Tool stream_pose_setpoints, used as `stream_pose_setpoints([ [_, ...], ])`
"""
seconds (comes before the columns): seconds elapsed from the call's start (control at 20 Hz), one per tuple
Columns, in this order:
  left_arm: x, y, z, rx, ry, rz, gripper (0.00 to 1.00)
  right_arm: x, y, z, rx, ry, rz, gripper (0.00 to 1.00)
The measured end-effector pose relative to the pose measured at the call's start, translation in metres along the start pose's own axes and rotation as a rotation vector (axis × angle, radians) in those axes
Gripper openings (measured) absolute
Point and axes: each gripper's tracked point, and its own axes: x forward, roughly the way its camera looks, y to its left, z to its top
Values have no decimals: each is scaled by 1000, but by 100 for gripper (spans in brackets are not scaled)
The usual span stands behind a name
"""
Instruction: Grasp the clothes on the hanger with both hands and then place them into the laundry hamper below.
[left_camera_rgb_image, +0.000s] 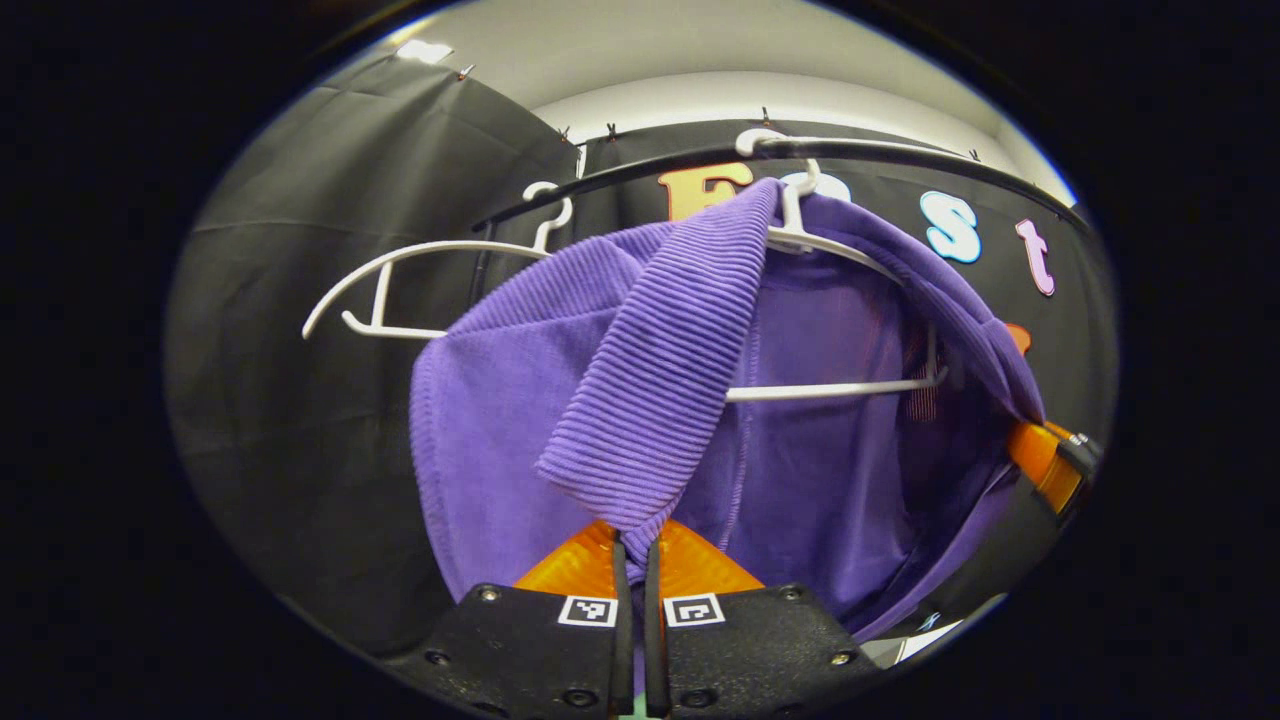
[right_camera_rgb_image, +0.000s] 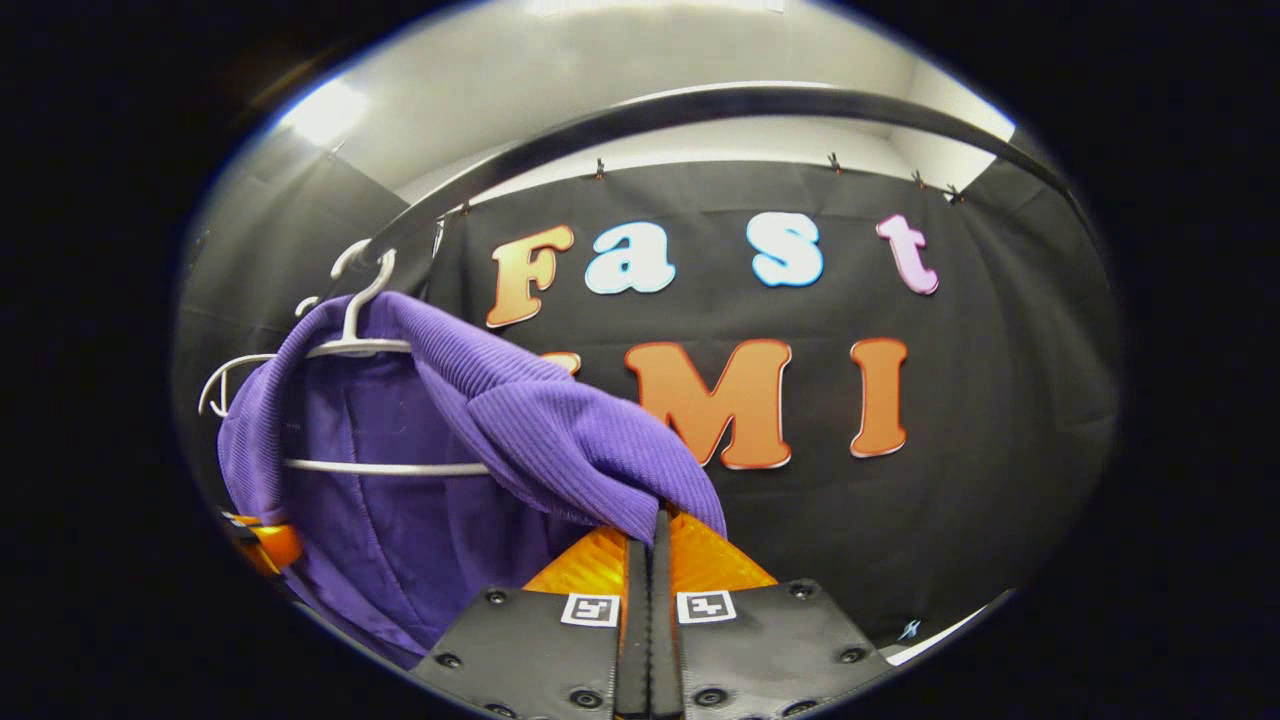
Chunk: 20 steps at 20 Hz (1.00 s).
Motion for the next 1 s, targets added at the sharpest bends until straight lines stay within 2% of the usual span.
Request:
stream_pose_setpoints([
  [0.3, -29, 62, 72, 4, -108, 73, 1, 18, -25, 17, -128, -43, -51, 7],
  [0.45, -40, 88, 116, 31, -185, 89, 0, 27, -34, 37, -246, -123, -84, 8],
  [0.6, -40, 112, 145, 92, -236, 112, 0, 49, -31, 34, -241, -99, -62, 7],
  [0.85, -23, 131, 180, 165, -283, 104, 0, 69, -29, 21, -348, -99, -40, 8],
  [0.95, -11, 136, 178, 152, -267, 85, 0, 77, -23, 8, -349, -68, -24, 8],
  [1.0, -6, 140, 174, 143, -250, 80, 0, 80, -19, 0, -346, -50, -15, 3],
])
